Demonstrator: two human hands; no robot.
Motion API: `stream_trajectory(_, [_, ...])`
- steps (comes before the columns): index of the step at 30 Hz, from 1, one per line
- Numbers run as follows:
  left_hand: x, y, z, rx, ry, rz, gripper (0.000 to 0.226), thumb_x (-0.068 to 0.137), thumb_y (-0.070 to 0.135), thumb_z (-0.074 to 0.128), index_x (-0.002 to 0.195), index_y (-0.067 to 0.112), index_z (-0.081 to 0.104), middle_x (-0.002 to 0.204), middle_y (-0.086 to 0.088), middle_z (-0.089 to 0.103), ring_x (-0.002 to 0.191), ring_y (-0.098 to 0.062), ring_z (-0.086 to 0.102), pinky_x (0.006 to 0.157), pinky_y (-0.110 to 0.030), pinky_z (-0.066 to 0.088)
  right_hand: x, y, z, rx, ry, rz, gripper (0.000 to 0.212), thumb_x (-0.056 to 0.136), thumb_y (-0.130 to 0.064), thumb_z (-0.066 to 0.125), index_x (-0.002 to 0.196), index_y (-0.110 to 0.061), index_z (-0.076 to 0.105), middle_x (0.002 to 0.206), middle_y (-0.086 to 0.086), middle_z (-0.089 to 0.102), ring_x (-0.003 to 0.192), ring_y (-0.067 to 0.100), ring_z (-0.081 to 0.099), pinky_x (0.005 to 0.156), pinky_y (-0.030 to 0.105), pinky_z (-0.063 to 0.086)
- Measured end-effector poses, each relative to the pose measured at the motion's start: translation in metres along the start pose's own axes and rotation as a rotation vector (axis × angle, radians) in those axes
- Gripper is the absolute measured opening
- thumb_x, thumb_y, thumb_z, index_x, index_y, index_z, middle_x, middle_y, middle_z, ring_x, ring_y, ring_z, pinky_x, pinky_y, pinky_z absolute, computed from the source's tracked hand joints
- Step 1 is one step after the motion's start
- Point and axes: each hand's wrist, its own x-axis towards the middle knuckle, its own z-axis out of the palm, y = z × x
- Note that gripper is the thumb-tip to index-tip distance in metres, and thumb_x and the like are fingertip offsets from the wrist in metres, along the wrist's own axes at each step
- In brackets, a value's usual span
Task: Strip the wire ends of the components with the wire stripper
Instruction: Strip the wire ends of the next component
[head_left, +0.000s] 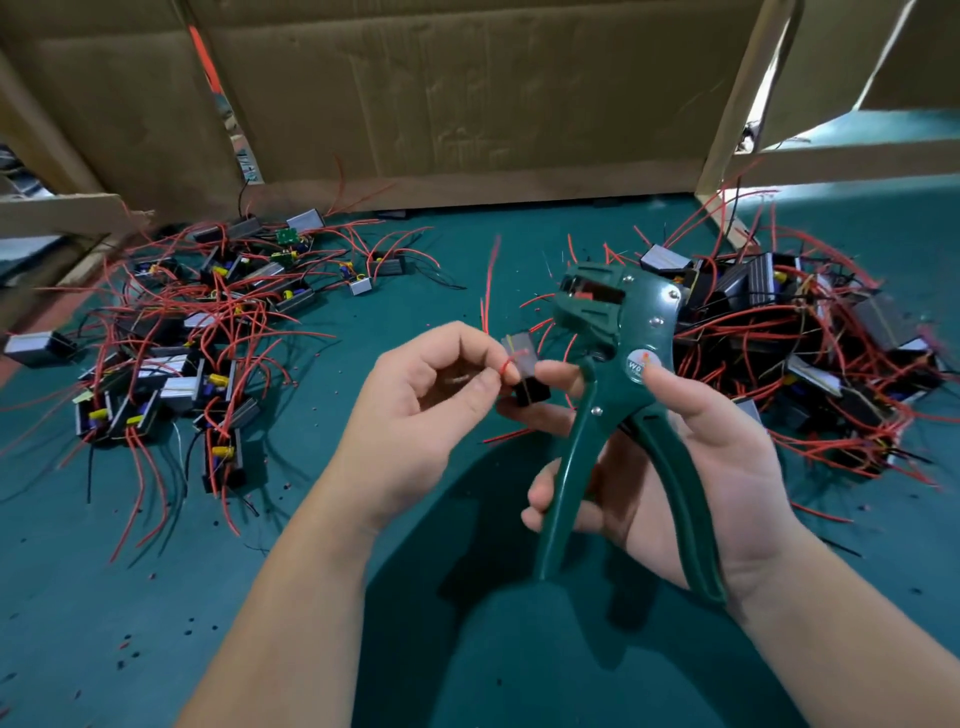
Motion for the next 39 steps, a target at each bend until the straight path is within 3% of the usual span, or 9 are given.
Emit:
stream_trajectory(4, [-0.001, -0.004, -0.004, -0.025, -0.077, 0.005, 0.008, 0.069, 0.012, 0.057, 0.072, 0.007, 0.062, 0.078, -0.007, 0.062, 0.083, -0.019, 0.058, 0.078, -0.025, 0.043, -0.001, 0.0, -0.002, -0.085, -0.036, -0.006, 0.071, 0.064, -0.043, 0.076, 0.123, -0.006, 0.063, 0.115, 0.015, 0.063, 0.071, 0.038, 0.066, 0.072, 0.051, 0.054])
stream_trajectory(10, [-0.002, -0.006, 0.0, -0.065, -0.038, 0.035, 0.064, 0.087, 0.057, 0.045, 0.063, 0.0, 0.061, 0.071, -0.01, 0.061, 0.08, -0.039, 0.06, 0.082, -0.051, 0.046, 0.0, -0.001, -0.002, -0.162, -0.08, 0.03, 0.075, 0.063, -0.036, 0.082, 0.128, -0.008, 0.06, 0.114, 0.027, 0.054, 0.071, 0.04, 0.066, 0.073, 0.054, 0.052])
stream_trajectory(13, [-0.002, -0.003, 0.003, -0.032, -0.006, 0.056, 0.079, 0.086, 0.071, 0.037, 0.065, 0.0, 0.065, 0.072, -0.017, 0.062, 0.085, -0.046, 0.058, 0.084, -0.053, 0.042, 0.001, 0.001, -0.002, -0.141, -0.058, -0.02, 0.072, 0.062, -0.028, 0.084, 0.126, -0.005, 0.061, 0.106, 0.026, 0.06, 0.07, 0.04, 0.066, 0.071, 0.053, 0.053])
stream_trajectory(17, [-0.001, -0.006, 0.006, -0.035, 0.025, 0.023, 0.086, 0.09, 0.069, 0.027, 0.056, 0.001, 0.066, 0.069, -0.011, 0.068, 0.088, -0.035, 0.066, 0.088, -0.036, 0.042, 0.001, -0.001, -0.001, -0.178, -0.009, -0.053, 0.056, 0.064, -0.008, 0.075, 0.118, -0.001, 0.064, 0.093, 0.024, 0.064, 0.07, 0.039, 0.066, 0.069, 0.052, 0.054])
stream_trajectory(23, [-0.002, -0.002, 0.006, 0.047, 0.027, 0.051, 0.084, 0.087, 0.076, 0.027, 0.049, 0.007, 0.058, 0.056, -0.007, 0.059, 0.075, -0.037, 0.063, 0.083, -0.059, 0.042, 0.001, -0.001, 0.002, -0.213, -0.01, 0.012, 0.052, 0.064, -0.009, 0.072, 0.114, -0.001, 0.065, 0.09, 0.025, 0.064, 0.069, 0.04, 0.066, 0.069, 0.054, 0.054])
stream_trajectory(27, [-0.004, -0.001, 0.004, 0.009, -0.04, 0.0, 0.083, 0.086, 0.077, 0.029, 0.047, 0.007, 0.051, 0.051, -0.004, 0.052, 0.074, -0.025, 0.066, 0.091, -0.058, 0.043, 0.002, 0.004, 0.0, -0.199, 0.002, 0.022, 0.056, 0.065, -0.007, 0.068, 0.119, 0.002, 0.06, 0.092, 0.028, 0.063, 0.069, 0.041, 0.065, 0.07, 0.055, 0.053])
stream_trajectory(30, [-0.003, -0.003, 0.001, 0.069, -0.04, -0.017, 0.081, 0.085, 0.079, 0.026, 0.045, 0.011, 0.047, 0.05, 0.003, 0.056, 0.077, -0.02, 0.068, 0.084, -0.043, 0.042, 0.004, 0.007, 0.0, -0.25, 0.031, 0.012, 0.062, 0.064, -0.003, 0.067, 0.124, 0.002, 0.055, 0.098, 0.027, 0.065, 0.071, 0.04, 0.065, 0.071, 0.054, 0.053])
stream_trajectory(35, [0.0, -0.008, -0.012, 0.454, 0.261, -0.021, 0.07, 0.089, 0.069, 0.026, 0.056, 0.017, 0.059, 0.062, -0.012, 0.059, 0.068, -0.024, 0.057, 0.069, -0.038, 0.04, 0.007, 0.004, -0.003, -0.348, 0.142, -0.252, 0.051, 0.069, 0.004, 0.058, 0.119, -0.007, 0.058, 0.084, 0.024, 0.07, 0.069, 0.036, 0.068, 0.067, 0.046, 0.056])
stream_trajectory(39, [0.004, -0.013, -0.034, 0.914, 0.661, -0.219, 0.027, 0.086, 0.039, 0.049, 0.087, 0.019, 0.068, 0.112, -0.003, 0.057, 0.112, -0.024, 0.047, 0.093, -0.032, 0.03, 0.005, -0.013, -0.009, -0.321, 0.264, -0.522, 0.035, 0.069, 0.003, 0.059, 0.103, -0.001, 0.057, 0.079, 0.022, 0.067, 0.074, 0.036, 0.07, 0.067, 0.048, 0.056])
